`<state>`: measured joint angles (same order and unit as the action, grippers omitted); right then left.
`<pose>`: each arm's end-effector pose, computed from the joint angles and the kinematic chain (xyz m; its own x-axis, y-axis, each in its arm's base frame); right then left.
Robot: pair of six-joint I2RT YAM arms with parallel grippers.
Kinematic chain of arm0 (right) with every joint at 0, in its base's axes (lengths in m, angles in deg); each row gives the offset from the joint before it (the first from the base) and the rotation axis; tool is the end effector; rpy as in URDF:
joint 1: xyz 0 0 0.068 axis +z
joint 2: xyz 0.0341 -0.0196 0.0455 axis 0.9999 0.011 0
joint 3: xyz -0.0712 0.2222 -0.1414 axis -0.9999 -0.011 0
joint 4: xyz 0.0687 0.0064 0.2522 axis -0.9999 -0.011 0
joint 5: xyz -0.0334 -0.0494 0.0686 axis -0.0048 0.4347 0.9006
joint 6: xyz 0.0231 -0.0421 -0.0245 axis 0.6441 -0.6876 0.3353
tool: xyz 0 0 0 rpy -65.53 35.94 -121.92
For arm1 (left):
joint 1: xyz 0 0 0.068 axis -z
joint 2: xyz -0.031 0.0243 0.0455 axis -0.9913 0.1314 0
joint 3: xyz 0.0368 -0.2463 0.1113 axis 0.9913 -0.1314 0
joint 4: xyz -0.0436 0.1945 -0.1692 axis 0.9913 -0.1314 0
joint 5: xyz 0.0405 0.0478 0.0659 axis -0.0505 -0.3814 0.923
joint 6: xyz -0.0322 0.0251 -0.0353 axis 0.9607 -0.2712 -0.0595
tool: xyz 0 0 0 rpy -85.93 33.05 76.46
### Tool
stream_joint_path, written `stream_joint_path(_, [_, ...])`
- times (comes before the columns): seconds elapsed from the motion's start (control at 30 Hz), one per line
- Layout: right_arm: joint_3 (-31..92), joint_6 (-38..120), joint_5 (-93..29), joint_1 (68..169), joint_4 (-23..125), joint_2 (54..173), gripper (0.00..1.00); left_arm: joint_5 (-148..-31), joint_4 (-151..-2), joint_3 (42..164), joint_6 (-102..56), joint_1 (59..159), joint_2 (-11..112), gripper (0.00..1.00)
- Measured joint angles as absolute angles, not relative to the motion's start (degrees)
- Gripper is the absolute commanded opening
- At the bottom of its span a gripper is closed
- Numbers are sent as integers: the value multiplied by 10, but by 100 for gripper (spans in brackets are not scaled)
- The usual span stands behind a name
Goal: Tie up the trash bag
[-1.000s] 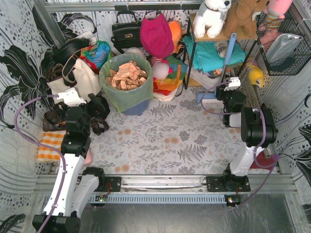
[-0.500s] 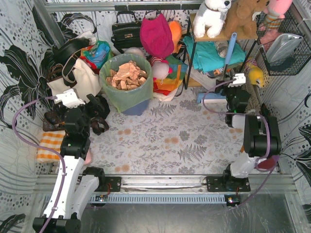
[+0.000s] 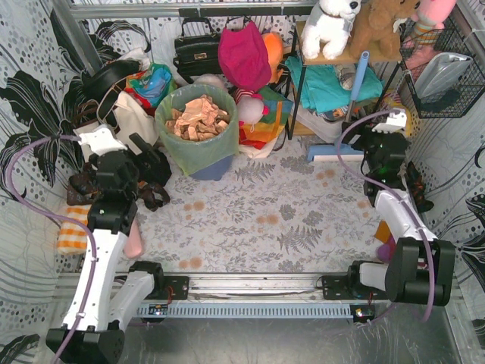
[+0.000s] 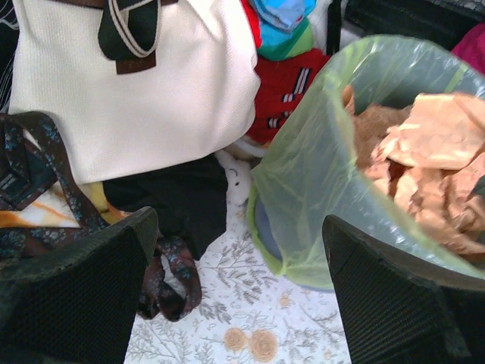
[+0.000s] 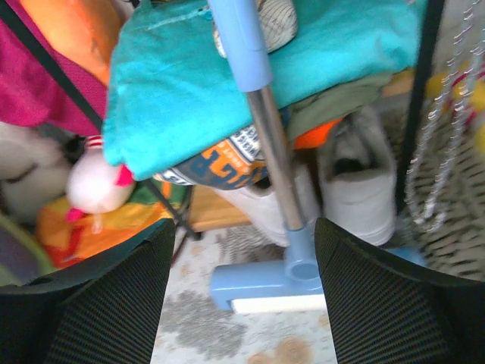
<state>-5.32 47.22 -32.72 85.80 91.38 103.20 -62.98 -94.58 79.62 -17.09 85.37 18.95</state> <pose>0.2820 -0.0134 0.3045 0.1337 0.2126 -0.9679 -0.0869 0.9755 0.2023 0.1751 0.0022 0.3556 -0.1097 -0.2791 -0.9540 -0.3031 0.9235 -0.2353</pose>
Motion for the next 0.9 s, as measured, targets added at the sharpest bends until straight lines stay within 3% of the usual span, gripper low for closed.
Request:
stream_joint_path(0.2, [98,588,-268,870,718,1073,69,-642,-1026,915,-132,854,258,98])
stream_joint_path(0.47, [353,638,-209,997,529,1216,61,-662,-1094,1006,-59,854,355,99])
stream_joint_path(0.63, [484,663,-173,1050,462,1311,64,-664,-1111,1033,-22,854,409,92])
stream_joint_path(0.77, [548,673,-161,1091,434,1364,62,-663,-1117,1054,-14,854,440,73])
stream_joint_path(0.9, [626,682,-146,1122,421,1424,60,-665,-1115,1091,-11,854,475,68])
